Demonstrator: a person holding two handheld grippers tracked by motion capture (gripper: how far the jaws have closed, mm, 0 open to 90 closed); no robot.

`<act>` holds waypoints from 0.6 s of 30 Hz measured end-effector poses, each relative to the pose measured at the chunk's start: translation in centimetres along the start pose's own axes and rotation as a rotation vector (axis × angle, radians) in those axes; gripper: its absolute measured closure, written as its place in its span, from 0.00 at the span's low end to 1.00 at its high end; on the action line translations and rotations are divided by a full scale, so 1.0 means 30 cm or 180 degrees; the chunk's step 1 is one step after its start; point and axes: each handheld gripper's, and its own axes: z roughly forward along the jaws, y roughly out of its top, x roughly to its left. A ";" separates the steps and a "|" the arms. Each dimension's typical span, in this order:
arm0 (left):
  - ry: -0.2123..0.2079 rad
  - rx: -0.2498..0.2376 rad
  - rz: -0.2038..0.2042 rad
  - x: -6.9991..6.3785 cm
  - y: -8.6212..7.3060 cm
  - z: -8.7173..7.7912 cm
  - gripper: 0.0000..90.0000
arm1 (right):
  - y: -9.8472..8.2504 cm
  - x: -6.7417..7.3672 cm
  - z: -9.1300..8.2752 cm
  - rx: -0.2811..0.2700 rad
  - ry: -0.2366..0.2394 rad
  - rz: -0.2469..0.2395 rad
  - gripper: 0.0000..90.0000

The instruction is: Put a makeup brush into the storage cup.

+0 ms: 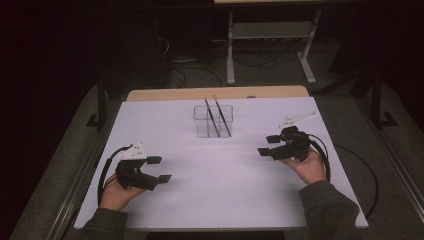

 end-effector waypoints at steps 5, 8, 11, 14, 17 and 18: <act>0.0004 0.0007 0.0018 0.000 -0.001 0.003 0.25 | -0.020 0.009 -0.006 -0.0034 0.0003 0.0015 0.37; -0.0006 0.0016 0.0026 -0.002 -0.003 0.005 0.25 | -0.032 0.014 -0.014 -0.0072 -0.0003 0.0010 0.37; -0.0012 0.0023 0.0027 -0.002 -0.004 0.008 0.25 | -0.042 0.017 -0.018 -0.0085 -0.0011 0.0011 0.37; -0.0014 0.0017 0.0025 -0.003 -0.006 0.010 0.25 | -0.061 0.020 -0.027 -0.0082 -0.0019 0.0056 0.36; -0.0020 0.0013 0.0009 -0.004 -0.008 0.010 0.25 | -0.077 0.024 -0.035 -0.0125 -0.0027 0.0044 0.36; -0.0021 0.0008 0.0006 -0.003 -0.009 0.010 0.25 | -0.081 0.026 -0.038 -0.0140 -0.0031 0.0037 0.36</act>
